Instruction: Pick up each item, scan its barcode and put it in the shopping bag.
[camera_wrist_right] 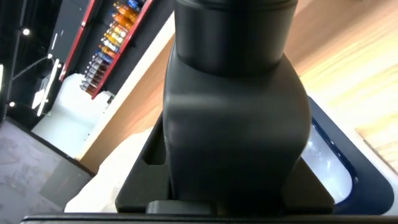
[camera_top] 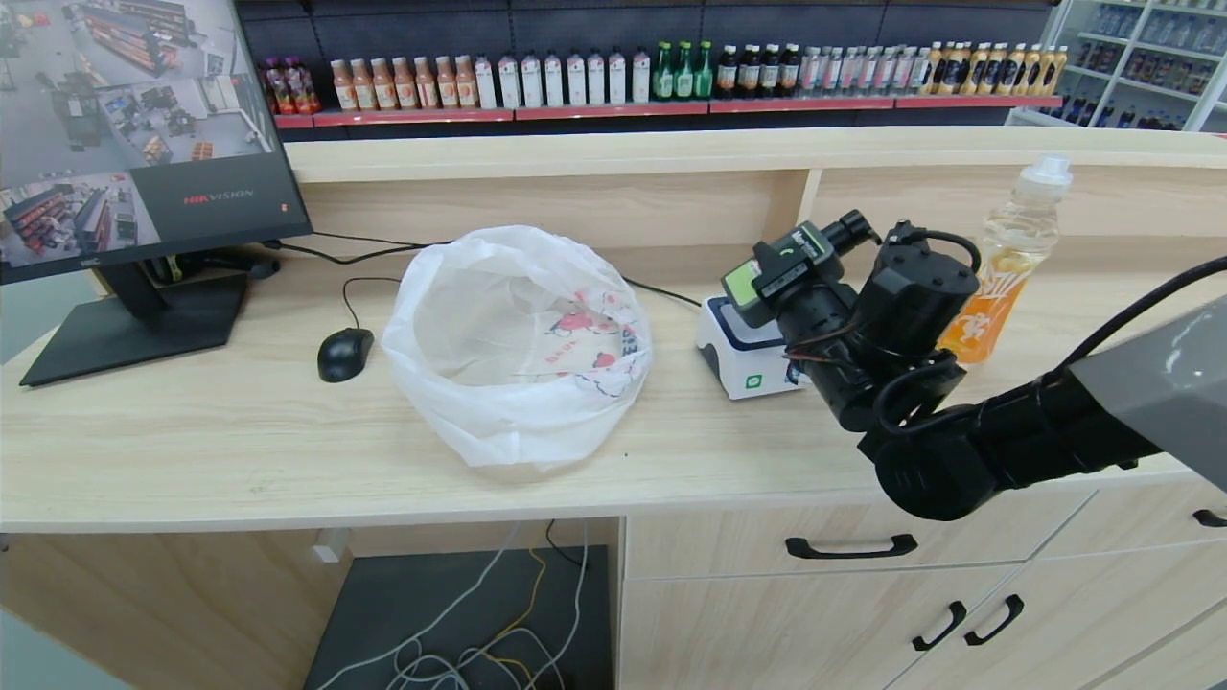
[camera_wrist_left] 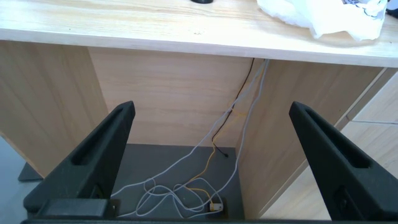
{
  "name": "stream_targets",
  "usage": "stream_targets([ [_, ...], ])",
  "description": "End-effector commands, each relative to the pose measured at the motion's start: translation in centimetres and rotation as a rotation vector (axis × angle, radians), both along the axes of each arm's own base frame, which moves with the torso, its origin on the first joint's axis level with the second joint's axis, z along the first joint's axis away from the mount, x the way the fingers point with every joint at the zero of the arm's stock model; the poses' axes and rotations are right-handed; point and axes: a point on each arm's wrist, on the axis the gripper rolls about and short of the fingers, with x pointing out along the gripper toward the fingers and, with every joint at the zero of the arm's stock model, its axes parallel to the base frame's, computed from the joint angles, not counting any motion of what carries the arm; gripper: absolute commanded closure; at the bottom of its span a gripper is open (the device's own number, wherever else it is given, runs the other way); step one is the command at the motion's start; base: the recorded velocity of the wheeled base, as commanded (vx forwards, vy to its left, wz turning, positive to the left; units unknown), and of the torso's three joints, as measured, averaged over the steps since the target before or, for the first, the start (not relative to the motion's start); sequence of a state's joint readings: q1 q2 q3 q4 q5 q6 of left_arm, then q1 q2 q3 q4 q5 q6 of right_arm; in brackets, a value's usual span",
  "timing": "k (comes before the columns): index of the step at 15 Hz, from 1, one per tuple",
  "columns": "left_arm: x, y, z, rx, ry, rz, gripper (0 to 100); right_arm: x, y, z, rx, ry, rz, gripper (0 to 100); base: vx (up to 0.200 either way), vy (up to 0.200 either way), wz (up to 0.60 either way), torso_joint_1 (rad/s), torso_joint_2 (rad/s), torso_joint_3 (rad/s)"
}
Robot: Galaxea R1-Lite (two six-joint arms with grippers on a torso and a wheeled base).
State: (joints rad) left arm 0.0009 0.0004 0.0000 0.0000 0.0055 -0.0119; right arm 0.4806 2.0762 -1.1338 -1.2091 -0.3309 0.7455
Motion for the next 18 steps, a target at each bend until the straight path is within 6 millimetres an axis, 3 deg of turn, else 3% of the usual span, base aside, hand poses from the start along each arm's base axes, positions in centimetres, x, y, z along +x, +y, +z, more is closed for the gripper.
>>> stream_targets([
  [1, 0.0, 0.0, 0.0, 0.000, 0.000, 0.001, 0, -1.0, 0.2, 1.5, -0.009, -0.036, 0.007, 100, 0.000, 0.000, 0.00, 0.000, 0.00, 0.000],
  [7, 0.0, 0.0, 0.0, 0.000, 0.000, 0.001, 0, -4.0, 0.7, 4.1, -0.226, -0.163, -0.080, 100, 0.000, 0.000, 0.00, 0.000, 0.00, 0.000],
  [10, 0.0, 0.0, 0.0, 0.000, 0.000, 0.001, 0, -5.5, 0.2, 2.9, -0.418, -0.294, -0.148, 100, 0.000, 0.000, 0.00, 0.000, 0.00, 0.000],
  [13, 0.0, 0.0, 0.0, 0.000, 0.000, 0.001, 0, -7.5, 1.0, 1.6, -0.606, -0.345, -0.097, 100, 0.000, 0.000, 0.00, 0.000, 0.00, 0.000],
  [18, 0.0, 0.0, 0.0, 0.000, 0.000, 0.001, 0, -8.8, 3.1, 2.6, -0.733, -0.443, -0.102, 100, 0.000, 0.000, 0.00, 0.000, 0.00, 0.000],
])
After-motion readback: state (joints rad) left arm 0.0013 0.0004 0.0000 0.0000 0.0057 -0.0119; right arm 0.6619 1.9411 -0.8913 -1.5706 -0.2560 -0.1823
